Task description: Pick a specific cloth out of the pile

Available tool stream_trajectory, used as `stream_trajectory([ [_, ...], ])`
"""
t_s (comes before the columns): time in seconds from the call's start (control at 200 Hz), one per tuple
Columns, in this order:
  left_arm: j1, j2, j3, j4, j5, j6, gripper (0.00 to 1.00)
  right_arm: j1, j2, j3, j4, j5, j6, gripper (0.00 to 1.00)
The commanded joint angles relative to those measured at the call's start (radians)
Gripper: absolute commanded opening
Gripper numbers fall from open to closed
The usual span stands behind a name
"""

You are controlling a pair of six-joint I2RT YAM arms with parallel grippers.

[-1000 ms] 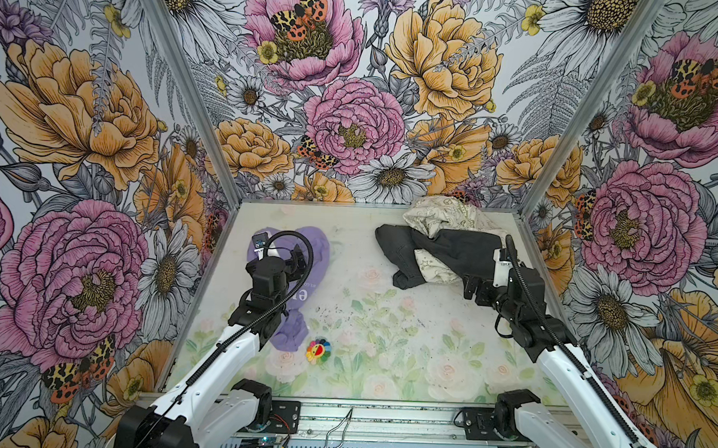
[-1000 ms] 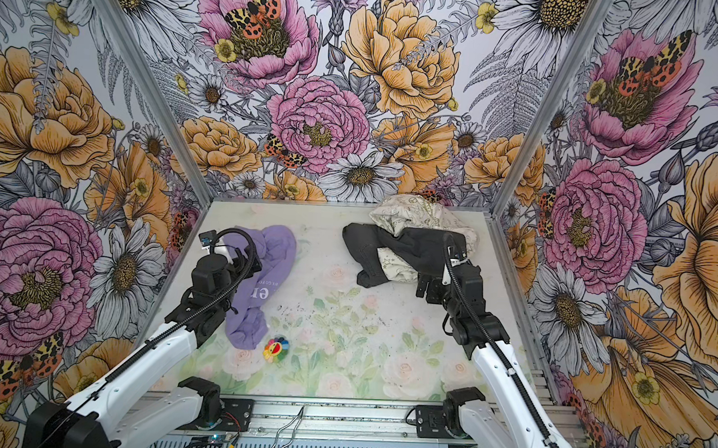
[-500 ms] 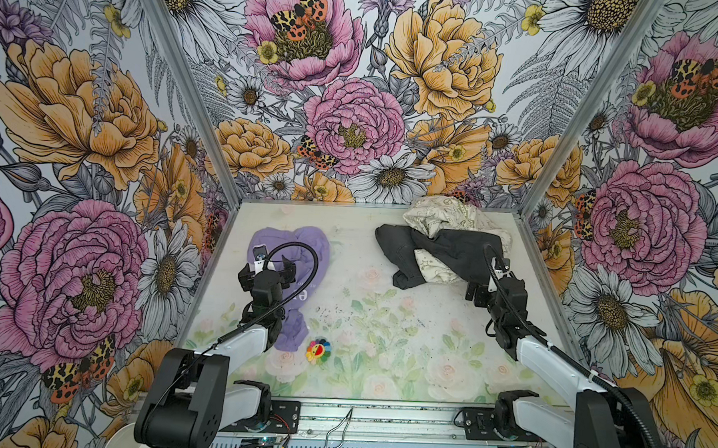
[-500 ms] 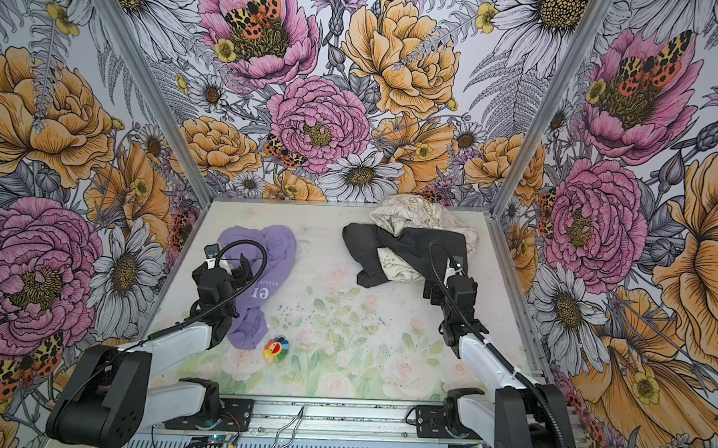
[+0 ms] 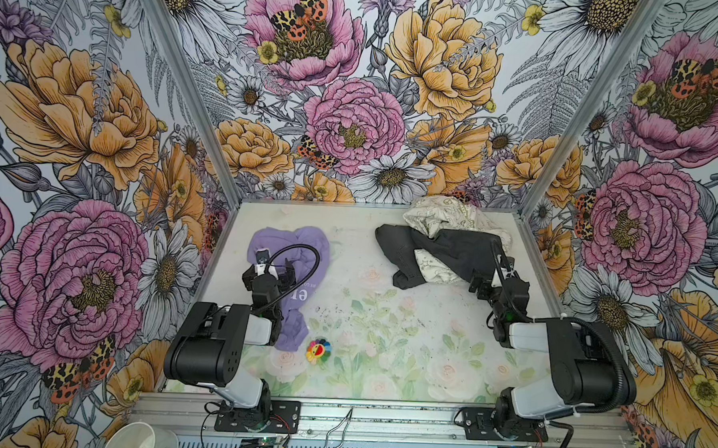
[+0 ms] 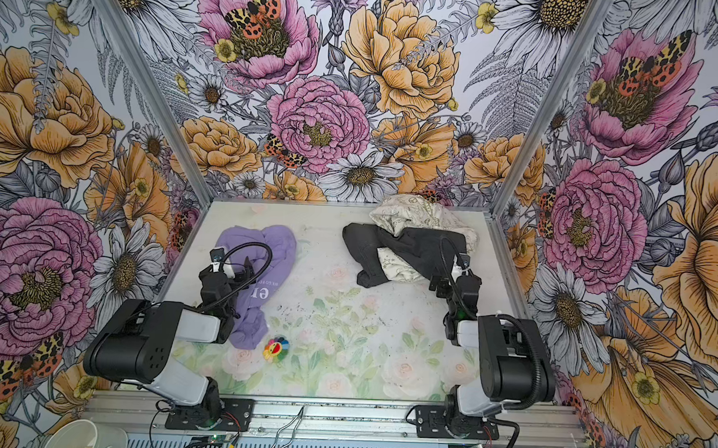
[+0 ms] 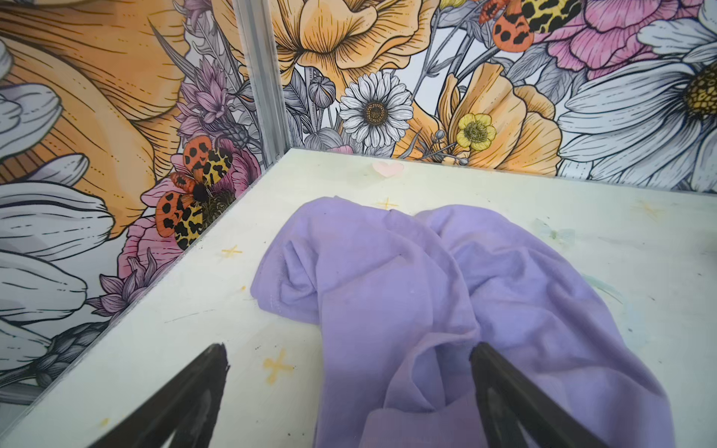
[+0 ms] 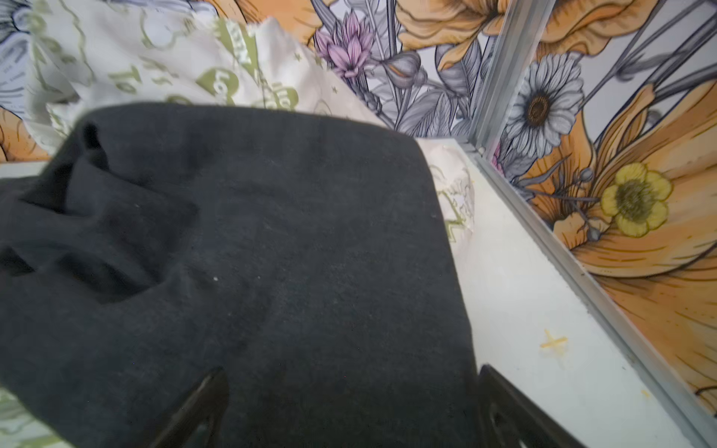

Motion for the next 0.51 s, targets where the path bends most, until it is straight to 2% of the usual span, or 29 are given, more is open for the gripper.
stream_trajectory([
  [0.0, 0.013, -0.002, 0.024, 0.039, 0.044, 0.000, 0.99, -0.005, 0.005, 0.013, 0.108, -0.052, 0.011, 0.99],
  [0.1, 0.020, -0.004, 0.061, -0.038, 0.038, -0.012, 0.99, -0.002, 0.002, 0.013, 0.099, -0.040, 0.008, 0.99],
  [0.25, 0.027, -0.002, 0.056, -0.026, 0.044, -0.016, 0.99, 0.008, 0.001, -0.019, 0.159, 0.000, 0.013, 1.00],
  [0.5, 0.024, -0.004, 0.057, -0.028, 0.043, -0.015, 0.99, 0.007, 0.002, 0.009, 0.105, -0.006, 0.013, 1.00],
])
